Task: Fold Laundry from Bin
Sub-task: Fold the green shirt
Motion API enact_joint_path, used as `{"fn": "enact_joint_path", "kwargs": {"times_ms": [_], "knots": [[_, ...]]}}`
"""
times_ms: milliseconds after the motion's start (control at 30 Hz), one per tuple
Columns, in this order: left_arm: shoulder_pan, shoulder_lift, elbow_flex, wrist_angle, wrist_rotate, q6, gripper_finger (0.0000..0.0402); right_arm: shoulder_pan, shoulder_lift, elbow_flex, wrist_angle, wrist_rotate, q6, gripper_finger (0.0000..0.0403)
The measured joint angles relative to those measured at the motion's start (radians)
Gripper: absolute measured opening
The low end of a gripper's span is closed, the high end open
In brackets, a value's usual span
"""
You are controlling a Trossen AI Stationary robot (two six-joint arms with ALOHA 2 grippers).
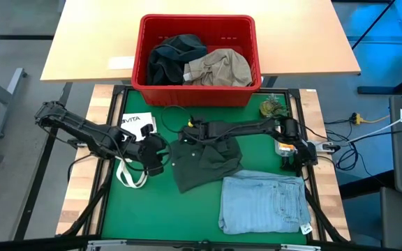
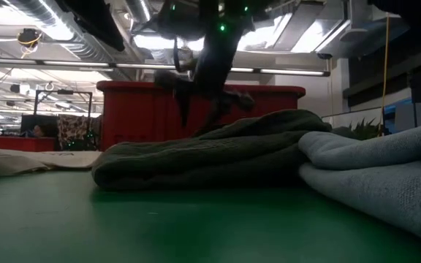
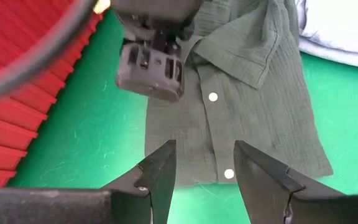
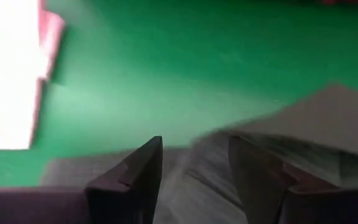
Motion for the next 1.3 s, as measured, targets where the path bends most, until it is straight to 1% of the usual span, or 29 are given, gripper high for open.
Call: {"fn": "enact_joint_path", "kwargs": {"times_ms": [100, 200, 433, 767, 833, 933, 1033, 1167, 1233, 1300], "knots": [[0.000, 0.000, 0.000, 0.006, -0.001, 0.000, 0.0155, -0.015, 0.019, 0.000, 0.002, -0.037, 0.002, 0.0184], [0.000, 0.000, 0.000, 0.012, -0.001, 0.000, 0.0155, -0.023, 0.026, 0.000, -0.001, -0.051, 0.003, 0.0184], [0.000, 0.000, 0.000, 0.013, -0.003, 0.000, 0.0155, -0.027, 0.026, 0.000, -0.017, -0.036, 0.002, 0.0184], [0.000, 0.000, 0.000, 0.014, -0.019, 0.000, 0.0155, -0.034, 0.035, 0.000, -0.113, -0.037, 0.023, 0.0181], [0.000, 0.000, 0.000, 0.014, -0.019, 0.000, 0.0155, -0.034, 0.035, 0.000, -0.114, -0.041, 0.023, 0.0170], [0.000, 0.000, 0.000, 0.014, -0.019, 0.000, 0.0155, -0.034, 0.035, 0.000, -0.121, -0.044, 0.022, 0.0138], [0.000, 0.000, 0.000, 0.014, -0.019, 0.000, 0.0155, -0.034, 0.035, 0.000, -0.127, -0.044, 0.020, 0.0091], [0.000, 0.000, 0.000, 0.014, -0.019, 0.000, 0.0155, -0.033, 0.035, 0.000, -0.153, -0.052, -0.016, 0.0019], [0.000, 0.000, 0.000, 0.014, -0.019, 0.000, 0.0155, -0.033, 0.035, 0.000, -0.177, -0.067, -0.046, 0.0009], [0.000, 0.000, 0.000, 0.014, -0.019, 0.000, 0.0155, -0.033, 0.035, 0.000, -0.213, -0.079, -0.058, 0.0018]]}}
